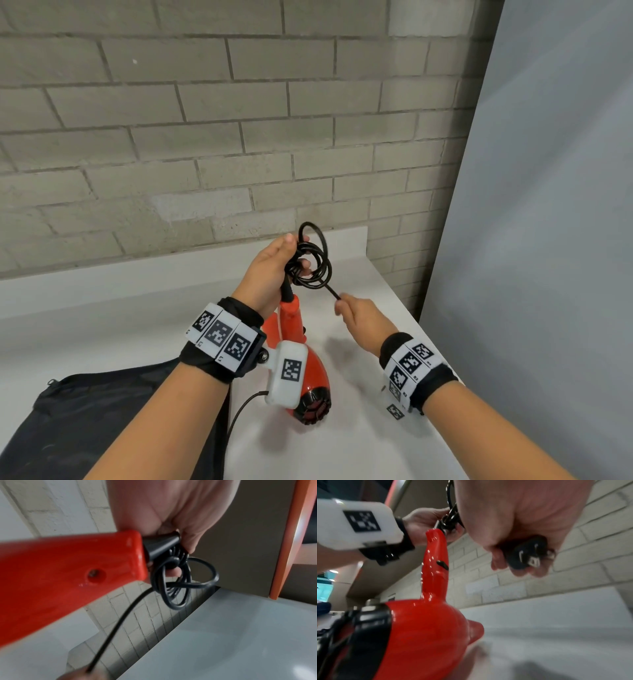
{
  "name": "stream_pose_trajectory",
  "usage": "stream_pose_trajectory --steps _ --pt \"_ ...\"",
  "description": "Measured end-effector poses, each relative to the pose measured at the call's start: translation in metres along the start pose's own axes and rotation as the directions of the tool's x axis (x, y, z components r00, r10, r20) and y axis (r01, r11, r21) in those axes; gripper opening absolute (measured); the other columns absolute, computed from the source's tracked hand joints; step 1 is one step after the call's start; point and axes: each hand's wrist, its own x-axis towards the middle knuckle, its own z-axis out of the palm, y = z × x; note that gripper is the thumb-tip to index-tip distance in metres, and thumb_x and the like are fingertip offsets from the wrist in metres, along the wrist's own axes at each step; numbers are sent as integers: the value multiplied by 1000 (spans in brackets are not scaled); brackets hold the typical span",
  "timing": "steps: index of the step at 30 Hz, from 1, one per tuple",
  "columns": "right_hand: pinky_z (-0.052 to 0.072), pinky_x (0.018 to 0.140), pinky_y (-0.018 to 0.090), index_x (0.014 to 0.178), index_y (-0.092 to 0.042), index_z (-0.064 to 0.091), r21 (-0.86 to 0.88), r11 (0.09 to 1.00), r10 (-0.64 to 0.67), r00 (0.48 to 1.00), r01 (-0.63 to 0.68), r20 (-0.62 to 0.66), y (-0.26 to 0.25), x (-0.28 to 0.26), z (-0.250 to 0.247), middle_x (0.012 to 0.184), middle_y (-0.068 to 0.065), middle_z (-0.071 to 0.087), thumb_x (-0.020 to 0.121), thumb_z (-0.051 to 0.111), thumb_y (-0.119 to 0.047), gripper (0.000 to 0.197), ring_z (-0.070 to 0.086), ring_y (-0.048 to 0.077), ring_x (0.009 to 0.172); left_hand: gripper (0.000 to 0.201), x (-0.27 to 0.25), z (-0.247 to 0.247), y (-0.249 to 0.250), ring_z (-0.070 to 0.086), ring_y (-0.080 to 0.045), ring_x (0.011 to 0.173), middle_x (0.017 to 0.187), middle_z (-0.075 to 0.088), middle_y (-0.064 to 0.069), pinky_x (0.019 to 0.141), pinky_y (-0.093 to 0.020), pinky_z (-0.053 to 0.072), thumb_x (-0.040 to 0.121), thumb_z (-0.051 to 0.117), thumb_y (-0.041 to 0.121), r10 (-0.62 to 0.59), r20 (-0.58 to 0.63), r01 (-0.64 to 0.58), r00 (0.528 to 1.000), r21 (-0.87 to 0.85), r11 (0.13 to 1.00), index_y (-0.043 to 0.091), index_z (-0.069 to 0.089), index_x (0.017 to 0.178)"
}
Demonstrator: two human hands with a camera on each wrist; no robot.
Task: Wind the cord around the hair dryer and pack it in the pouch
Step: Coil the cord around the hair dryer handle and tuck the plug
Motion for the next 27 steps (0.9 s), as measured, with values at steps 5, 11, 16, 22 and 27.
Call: stream_pose_trajectory --steps 5,11,16,22,27 --pt "40 62 17 131 -22 36 39 985 161 972 -170 168 21 -1 8 97 3 51 83 38 10 57 46 9 67 27 -1 4 -2 46 -9 59 83 47 2 57 -20 50 97 35 23 17 89 -19 996 24 1000 23 62 99" --pt "42 77 13 122 -27 46 377 923 -104 992 72 66 -19 3 -6 86 -14 55 94 43 -10 33 54 -1 75 23 3 10 -2 48 -2 50 77 46 0 42 -16 40 95 39 16 26 66 -32 997 91 995 20 61 88" --pt "41 72 3 85 -33 56 398 910 -142 989 119 30 -32 3 -9 81 -18 56 95 44 -14 24 54 -3 78 23 5 13 -4 43 -8 51 73 45 -3 40 -16 37 95 40 15 17 64 -24 998 97 995 18 61 84" --pt "34 56 13 75 -14 51 339 934 -44 977 115 -208 -22 15 -23 64 1 46 94 41 -9 22 43 16 62 15 0 13 -5 42 -10 58 71 46 -1 41 -15 33 89 52 10 28 67 -36 997 131 991 17 58 76" --pt "36 59 9 83 -12 59 242 956 -46 901 165 -431 -23 15 -55 67 -9 52 93 45 -12 18 47 7 64 17 0 4 -6 43 -8 51 72 50 2 52 -18 40 88 55 10 -12 138 -40 990 369 929 25 62 93"
